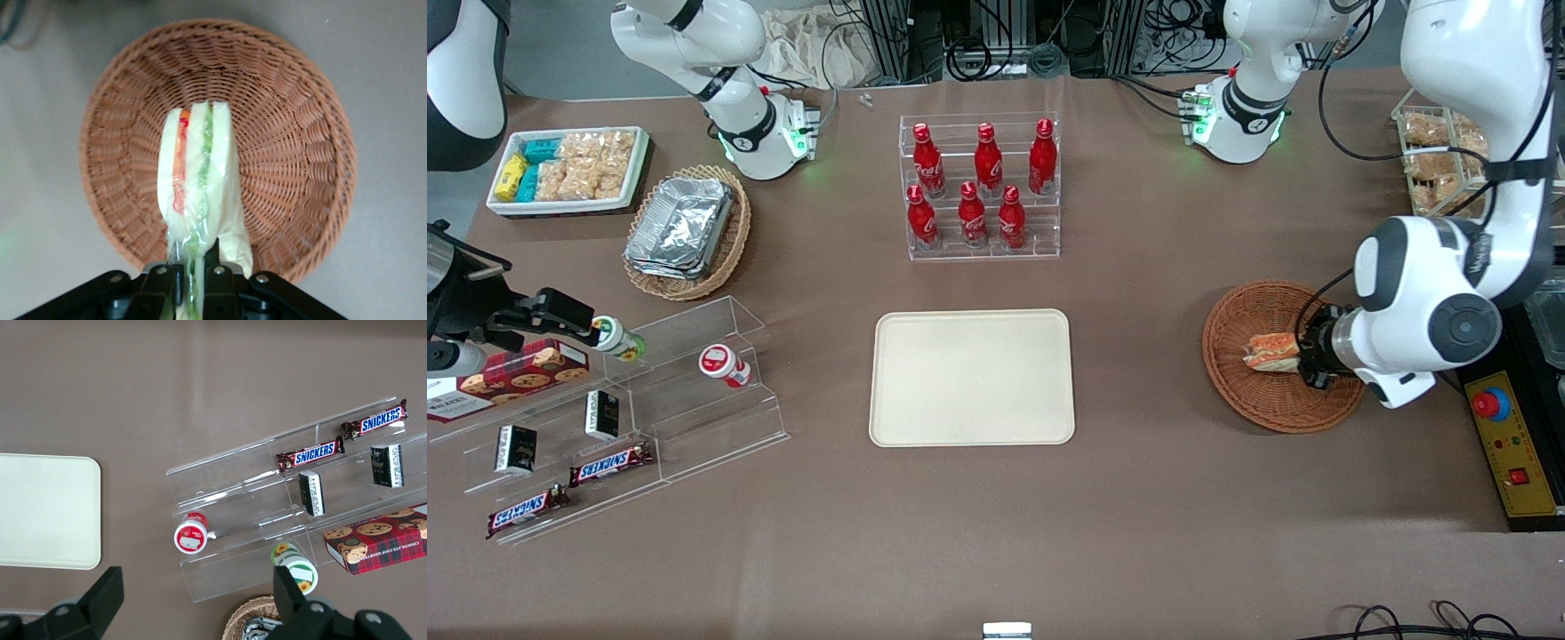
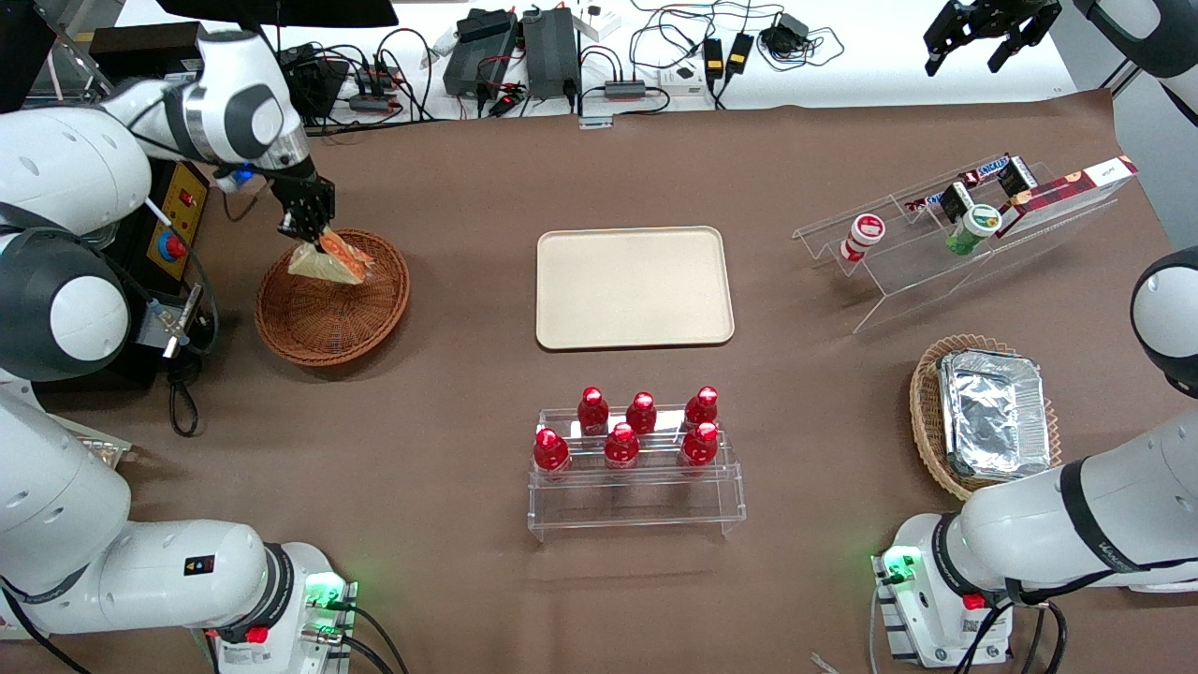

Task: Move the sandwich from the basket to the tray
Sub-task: 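Close the left gripper on the sandwich and lift it from the basket, then carry the sandwich with the left gripper over the cream tray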

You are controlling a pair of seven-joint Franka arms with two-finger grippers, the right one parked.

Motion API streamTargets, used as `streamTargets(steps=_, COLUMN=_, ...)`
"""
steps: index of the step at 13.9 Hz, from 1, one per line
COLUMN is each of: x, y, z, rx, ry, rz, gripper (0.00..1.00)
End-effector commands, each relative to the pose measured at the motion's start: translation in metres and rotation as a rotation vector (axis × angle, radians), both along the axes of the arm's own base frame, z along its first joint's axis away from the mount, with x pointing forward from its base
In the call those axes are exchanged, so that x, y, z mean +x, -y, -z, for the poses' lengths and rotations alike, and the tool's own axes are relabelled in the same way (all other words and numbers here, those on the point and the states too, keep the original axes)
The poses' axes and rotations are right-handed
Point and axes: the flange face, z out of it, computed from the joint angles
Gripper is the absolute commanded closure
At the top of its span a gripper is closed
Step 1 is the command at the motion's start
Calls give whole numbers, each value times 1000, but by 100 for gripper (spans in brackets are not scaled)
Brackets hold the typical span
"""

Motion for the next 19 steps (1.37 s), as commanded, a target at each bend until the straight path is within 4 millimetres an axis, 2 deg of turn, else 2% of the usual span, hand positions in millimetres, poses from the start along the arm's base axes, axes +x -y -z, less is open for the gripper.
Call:
streamTargets(steps=1, x=9, y=23, z=-49, rx=-15, ry=-22, rz=91, gripper=100)
streamTargets(steps=3, x=12, y=41, z=-80, rx=-33, ry=-16, rz=152, gripper=100)
streamTargets(steps=6, x=19, y=57, z=-145, rx=-67, ry=34, rz=238, gripper=100)
streamTargets(steps=8, x=20, y=62, z=-170, rx=-104, ry=54, rz=350, gripper=100)
streamTargets(steps=9, x=18, y=69, z=-174, rx=-120, ry=59, rz=414, gripper=100)
streamTargets(steps=10, x=13, y=83, z=-181, rx=-137, ry=67, rz=482, gripper=100)
streamTargets(steps=12, x=6, y=107, z=-180, rx=-161, ry=56, rz=569, gripper=100)
streamTargets(steps=14, x=-5, y=140, z=-169, rx=-178, ry=12, rz=656, gripper=100)
streamTargets(steps=16, x=-7, y=155, z=-164, rx=-212, ry=6, rz=675, gripper=100)
streamTargets(steps=17, x=-5, y=161, z=-153, rx=-228, ry=-8, rz=684, gripper=100)
streamTargets(steps=18, x=-10, y=181, z=-153, rx=-243, ry=4, rz=720, gripper=100)
streamTargets(steps=19, x=-12, y=197, z=-144, rx=-261, ry=4, rz=748, gripper=100)
